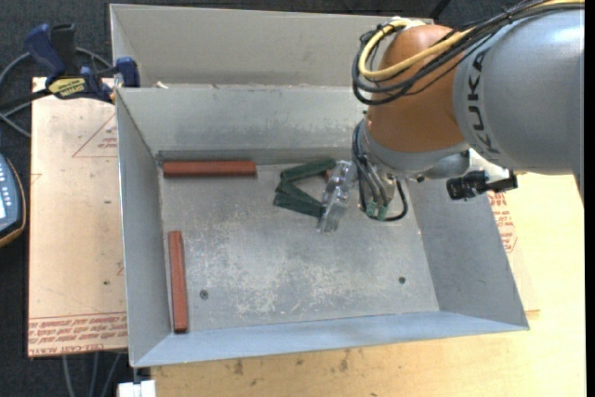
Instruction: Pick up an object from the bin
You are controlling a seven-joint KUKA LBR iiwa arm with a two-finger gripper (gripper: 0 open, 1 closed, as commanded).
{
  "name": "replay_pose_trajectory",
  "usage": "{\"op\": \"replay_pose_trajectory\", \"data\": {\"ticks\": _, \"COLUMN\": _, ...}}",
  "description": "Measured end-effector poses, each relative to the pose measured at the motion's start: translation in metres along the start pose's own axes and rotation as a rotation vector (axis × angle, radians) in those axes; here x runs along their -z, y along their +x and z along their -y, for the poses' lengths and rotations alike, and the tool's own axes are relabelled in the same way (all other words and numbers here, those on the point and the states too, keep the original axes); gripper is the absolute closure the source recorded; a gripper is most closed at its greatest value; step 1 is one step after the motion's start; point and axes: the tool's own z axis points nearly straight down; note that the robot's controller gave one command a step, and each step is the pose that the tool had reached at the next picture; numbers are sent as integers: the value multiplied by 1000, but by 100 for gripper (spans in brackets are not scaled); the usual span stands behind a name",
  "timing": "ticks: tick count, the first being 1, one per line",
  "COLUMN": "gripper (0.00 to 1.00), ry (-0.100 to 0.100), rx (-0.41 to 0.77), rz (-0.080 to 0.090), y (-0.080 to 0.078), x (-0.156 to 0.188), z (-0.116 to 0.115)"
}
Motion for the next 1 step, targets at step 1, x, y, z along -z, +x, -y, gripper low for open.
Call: {"op": "replay_pose_trajectory", "data": {"ticks": 1, "gripper": 100, "ry": 1, "rx": -32, "rz": -3, "y": -6, "x": 49, "z": 1}}
